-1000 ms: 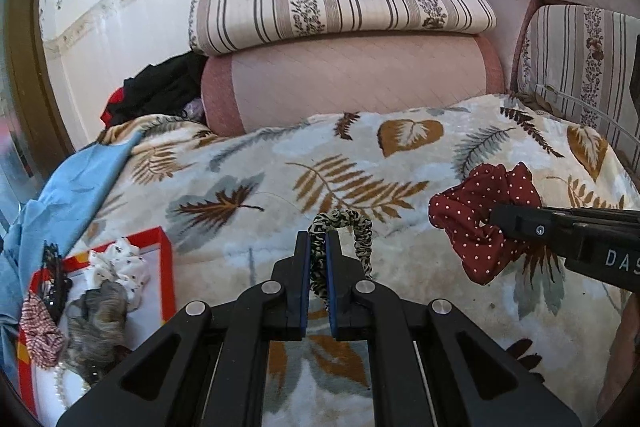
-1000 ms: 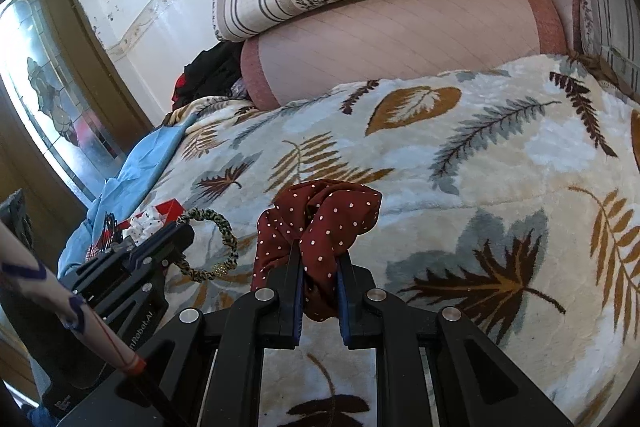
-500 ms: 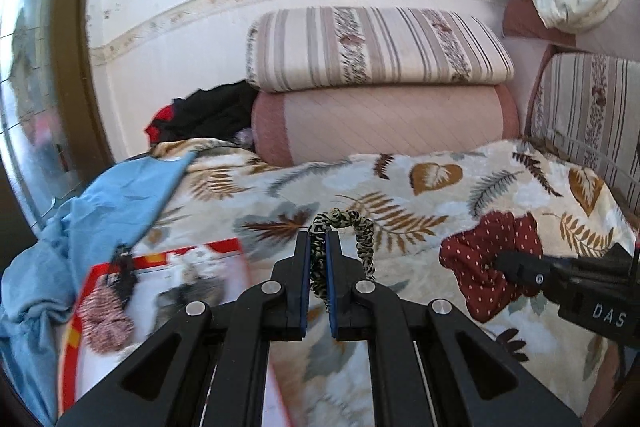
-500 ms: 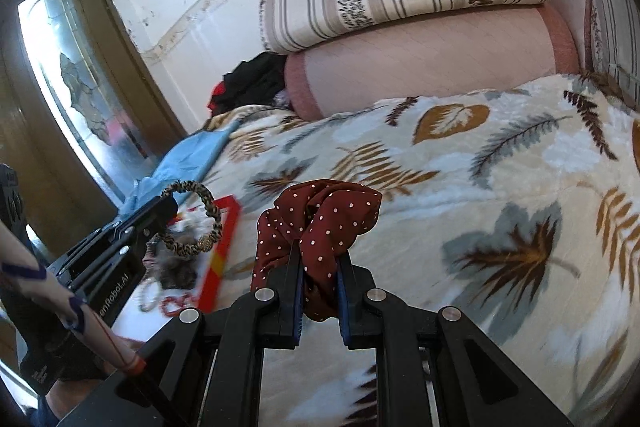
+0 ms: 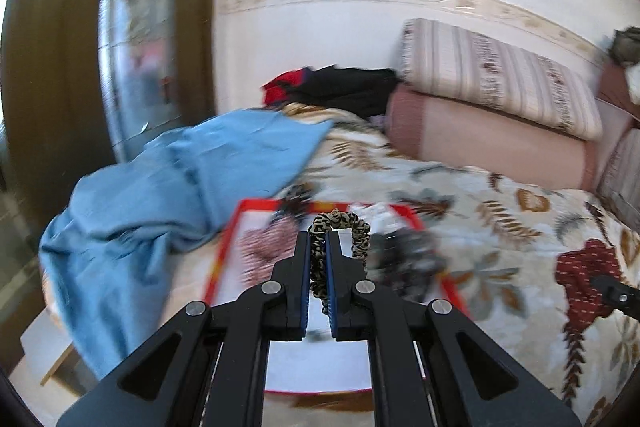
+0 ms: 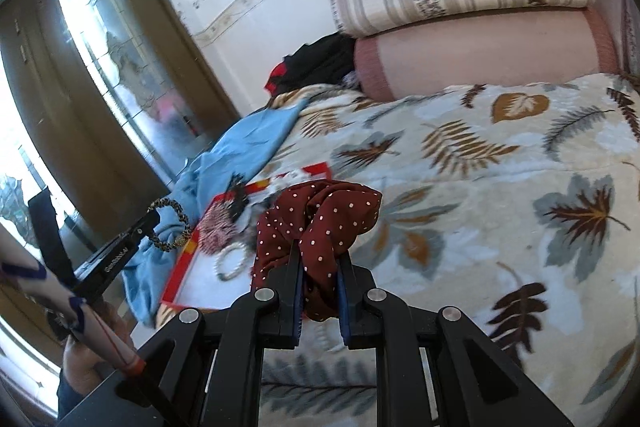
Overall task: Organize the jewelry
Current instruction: 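Carry the hair tie and red polka-dot scrunchie in both tools over the tray, then lower and release the red scrunchie with the right tool while the left tool releases the hair tie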
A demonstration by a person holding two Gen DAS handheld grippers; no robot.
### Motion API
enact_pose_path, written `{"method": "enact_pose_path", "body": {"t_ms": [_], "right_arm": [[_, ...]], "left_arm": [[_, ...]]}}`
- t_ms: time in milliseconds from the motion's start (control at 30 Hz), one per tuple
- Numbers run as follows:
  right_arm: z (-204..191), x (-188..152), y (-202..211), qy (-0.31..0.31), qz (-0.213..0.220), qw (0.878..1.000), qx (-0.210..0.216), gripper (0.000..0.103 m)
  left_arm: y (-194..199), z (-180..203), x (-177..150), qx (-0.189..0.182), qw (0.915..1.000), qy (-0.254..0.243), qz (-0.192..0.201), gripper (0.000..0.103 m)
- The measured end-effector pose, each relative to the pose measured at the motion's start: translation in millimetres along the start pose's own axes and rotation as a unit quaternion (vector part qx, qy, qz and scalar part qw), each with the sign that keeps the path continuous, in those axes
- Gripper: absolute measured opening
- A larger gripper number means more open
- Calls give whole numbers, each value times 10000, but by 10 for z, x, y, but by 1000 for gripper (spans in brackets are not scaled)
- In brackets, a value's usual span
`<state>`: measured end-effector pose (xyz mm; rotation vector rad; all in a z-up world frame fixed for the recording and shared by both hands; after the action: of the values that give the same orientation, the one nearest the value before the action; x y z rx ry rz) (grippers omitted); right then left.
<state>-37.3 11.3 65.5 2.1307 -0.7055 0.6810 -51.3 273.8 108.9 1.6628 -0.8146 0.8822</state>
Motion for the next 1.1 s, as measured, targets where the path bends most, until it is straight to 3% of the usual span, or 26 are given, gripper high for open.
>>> {"method": "enact_pose_path", "body": {"t_ms": [167,367,500,1100], "right_arm": [[-215,-178,-185,121,-254,9996,102,15],[-160,-116,-210,34,-176,9998,-55,15],[-116,-87,-159,-57,-178,9998,-97,15],[-628,-499,-675,429,-841,9954,174,17]], "left_arm": [[-112,-251,-189,175,9997,77,-167,7],[-212,-103,-273,-640,9973,240,-260,7],[-239,14,-240,-750,9966,211,-286,7],[-389,-230,-497,-185,9973,-9,-714,7]]}}
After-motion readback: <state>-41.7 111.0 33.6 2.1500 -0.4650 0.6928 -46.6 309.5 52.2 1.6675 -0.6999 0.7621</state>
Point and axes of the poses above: each gripper's, at about its wrist camera, not at the fingertips, and y roughly against the way its jaws point, z to its right, x to its top, the point moved 6 cm from there along -y, roughly the way its jaws point, and after that the axes turned 15 degrees about -y, right-handed, at the moved point
